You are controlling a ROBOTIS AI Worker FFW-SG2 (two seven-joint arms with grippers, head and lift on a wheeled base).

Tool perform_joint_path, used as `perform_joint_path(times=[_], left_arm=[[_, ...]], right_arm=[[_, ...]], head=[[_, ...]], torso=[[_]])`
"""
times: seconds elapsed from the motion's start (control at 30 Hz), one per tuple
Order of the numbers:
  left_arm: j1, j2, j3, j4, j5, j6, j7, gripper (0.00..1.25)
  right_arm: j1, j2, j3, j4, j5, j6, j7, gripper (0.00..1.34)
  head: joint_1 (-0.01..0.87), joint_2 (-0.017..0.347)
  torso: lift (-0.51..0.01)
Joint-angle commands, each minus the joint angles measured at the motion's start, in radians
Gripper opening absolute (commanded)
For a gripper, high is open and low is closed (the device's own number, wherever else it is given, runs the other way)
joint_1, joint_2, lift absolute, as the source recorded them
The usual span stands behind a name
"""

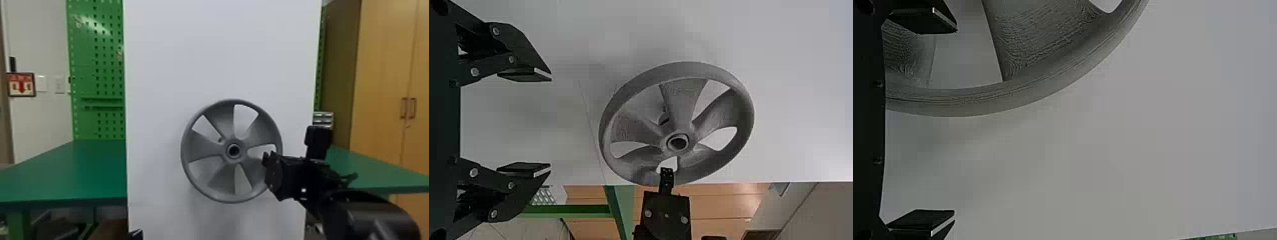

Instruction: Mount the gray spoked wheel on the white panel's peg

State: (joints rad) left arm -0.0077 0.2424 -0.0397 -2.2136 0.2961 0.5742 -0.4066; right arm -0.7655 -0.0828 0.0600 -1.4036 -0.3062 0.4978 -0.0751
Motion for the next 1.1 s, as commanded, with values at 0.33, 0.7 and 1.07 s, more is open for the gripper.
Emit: perform_joint_path(times=[0.33,0.7,1.07], left_arm=[[0.002,0.0,0.001,-0.001,0.002,-0.001,0.0,0.66],[0.005,-0.002,0.007,-0.001,0.008,-0.001,-0.001,0.66],[0.006,-0.002,0.014,0.0,0.011,-0.004,0.0,0.66]], right_arm=[[0.04,0.009,-0.005,-0.06,0.002,-0.004,-0.002,1.34],[0.179,0.029,-0.003,-0.244,0.035,-0.051,-0.002,1.34],[0.354,0.006,0.031,-0.284,0.045,-0.202,0.003,1.34]], head=[[0.123,-0.008],[0.123,-0.008],[0.123,-0.008]], torso=[[-0.4],[-0.4],[-0.4]])
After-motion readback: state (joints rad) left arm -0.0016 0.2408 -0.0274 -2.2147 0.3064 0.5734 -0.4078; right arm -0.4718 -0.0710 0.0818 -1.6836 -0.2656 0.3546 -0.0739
